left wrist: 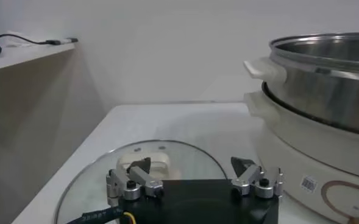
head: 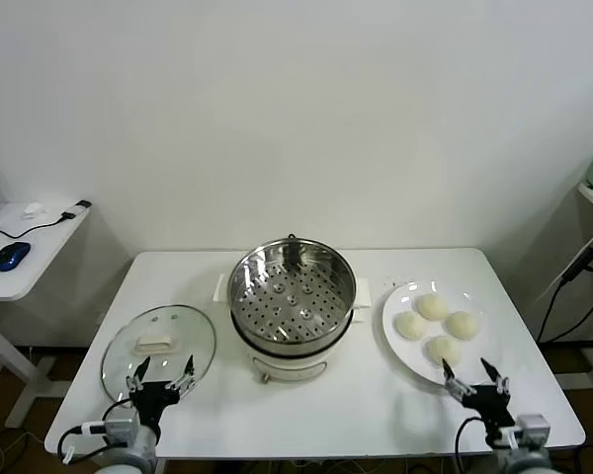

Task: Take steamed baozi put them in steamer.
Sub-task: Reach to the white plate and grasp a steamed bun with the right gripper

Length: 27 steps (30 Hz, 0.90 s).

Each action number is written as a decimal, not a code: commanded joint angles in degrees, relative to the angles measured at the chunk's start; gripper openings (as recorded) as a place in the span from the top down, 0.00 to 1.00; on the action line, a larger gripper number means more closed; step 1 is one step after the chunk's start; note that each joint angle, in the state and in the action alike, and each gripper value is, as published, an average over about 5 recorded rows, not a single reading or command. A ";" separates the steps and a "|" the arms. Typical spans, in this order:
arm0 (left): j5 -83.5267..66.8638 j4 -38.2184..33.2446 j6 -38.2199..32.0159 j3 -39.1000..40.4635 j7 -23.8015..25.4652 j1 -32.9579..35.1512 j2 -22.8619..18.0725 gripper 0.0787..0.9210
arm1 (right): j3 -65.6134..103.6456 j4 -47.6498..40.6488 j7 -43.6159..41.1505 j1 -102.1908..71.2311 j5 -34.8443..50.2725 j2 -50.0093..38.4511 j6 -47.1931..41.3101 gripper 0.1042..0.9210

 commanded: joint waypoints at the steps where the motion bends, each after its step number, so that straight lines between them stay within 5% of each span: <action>1: -0.07 -0.18 0.19 0.14 0.04 0.01 0.05 0.12 | -1.08 -4.21 1.81 15.20 0.37 -5.19 -6.01 0.12; 10: -0.53 -0.09 -0.28 0.59 0.16 0.19 0.45 0.12 | -25.91 -20.47 -26.48 44.53 -7.97 -26.51 -12.32 0.12; 16: -0.92 0.45 -0.78 0.55 0.34 0.27 1.01 0.12 | -55.64 -29.62 -60.42 68.86 -15.87 -38.37 2.44 0.12; 22: -1.04 0.98 -1.30 0.64 0.70 0.47 1.09 0.12 | -88.33 -39.41 -78.27 96.39 -21.56 -35.98 14.26 0.12; 27: -1.02 1.57 -1.78 0.79 0.94 0.50 0.98 0.12 | -105.55 -47.59 -81.06 108.72 -20.47 -26.87 15.97 0.12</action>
